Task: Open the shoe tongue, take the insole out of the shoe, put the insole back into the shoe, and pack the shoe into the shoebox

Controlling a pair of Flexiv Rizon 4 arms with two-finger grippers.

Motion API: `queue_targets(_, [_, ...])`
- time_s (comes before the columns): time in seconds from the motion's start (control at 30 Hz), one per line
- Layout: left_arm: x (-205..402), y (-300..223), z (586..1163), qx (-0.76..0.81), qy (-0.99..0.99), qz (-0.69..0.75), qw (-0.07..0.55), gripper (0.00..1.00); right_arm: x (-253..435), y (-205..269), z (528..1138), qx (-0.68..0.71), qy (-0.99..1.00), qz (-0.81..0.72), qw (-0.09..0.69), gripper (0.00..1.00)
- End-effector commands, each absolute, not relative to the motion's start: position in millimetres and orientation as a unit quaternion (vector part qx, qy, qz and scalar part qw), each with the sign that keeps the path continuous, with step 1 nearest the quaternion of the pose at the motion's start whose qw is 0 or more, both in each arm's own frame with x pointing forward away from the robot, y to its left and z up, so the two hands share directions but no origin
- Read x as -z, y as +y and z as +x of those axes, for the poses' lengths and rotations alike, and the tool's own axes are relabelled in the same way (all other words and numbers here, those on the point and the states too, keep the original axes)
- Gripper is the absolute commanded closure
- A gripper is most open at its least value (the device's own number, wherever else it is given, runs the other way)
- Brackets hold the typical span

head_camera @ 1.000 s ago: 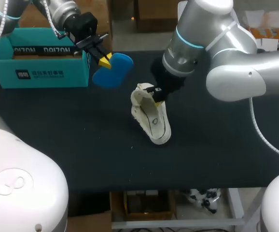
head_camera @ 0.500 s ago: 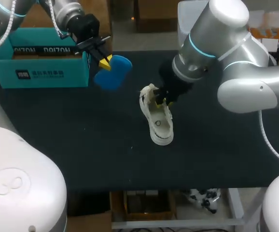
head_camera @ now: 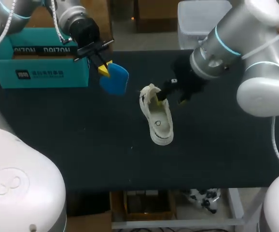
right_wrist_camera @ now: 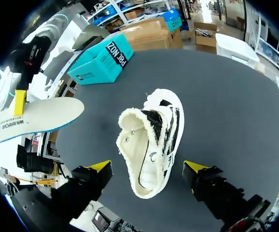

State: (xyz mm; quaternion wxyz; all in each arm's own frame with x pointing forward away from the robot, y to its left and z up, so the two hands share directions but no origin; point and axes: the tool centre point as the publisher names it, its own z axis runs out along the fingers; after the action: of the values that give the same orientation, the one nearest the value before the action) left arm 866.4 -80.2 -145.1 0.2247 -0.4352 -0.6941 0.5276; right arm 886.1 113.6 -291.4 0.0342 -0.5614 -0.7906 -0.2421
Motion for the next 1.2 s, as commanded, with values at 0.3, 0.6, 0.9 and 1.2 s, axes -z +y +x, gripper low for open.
queue_targets(0.3, [138, -92, 826, -0.553, -0.713, -0.376, 0.212, 1.0, 280, 97, 869, 0.259, -0.786, -0.561, 0.027, 0.0])
queue_targets(0.6, [138, -92, 826, -0.553, -0.713, -0.376, 0.212, 1.0, 280, 97, 869, 0.259, -0.786, -0.561, 0.027, 0.0])
queue_targets(0.9, [154, -89, 808, -0.597, -0.692, -0.372, 0.159, 1.0, 278, 88, 878, 0.249, -0.74, -0.617, 0.093, 0.0])
queue_targets(1.2, [156, -112, 785, -0.637, -0.664, -0.383, 0.086, 1.0, 270, 77, 872, 0.218, -0.669, -0.686, 0.185, 0.0])
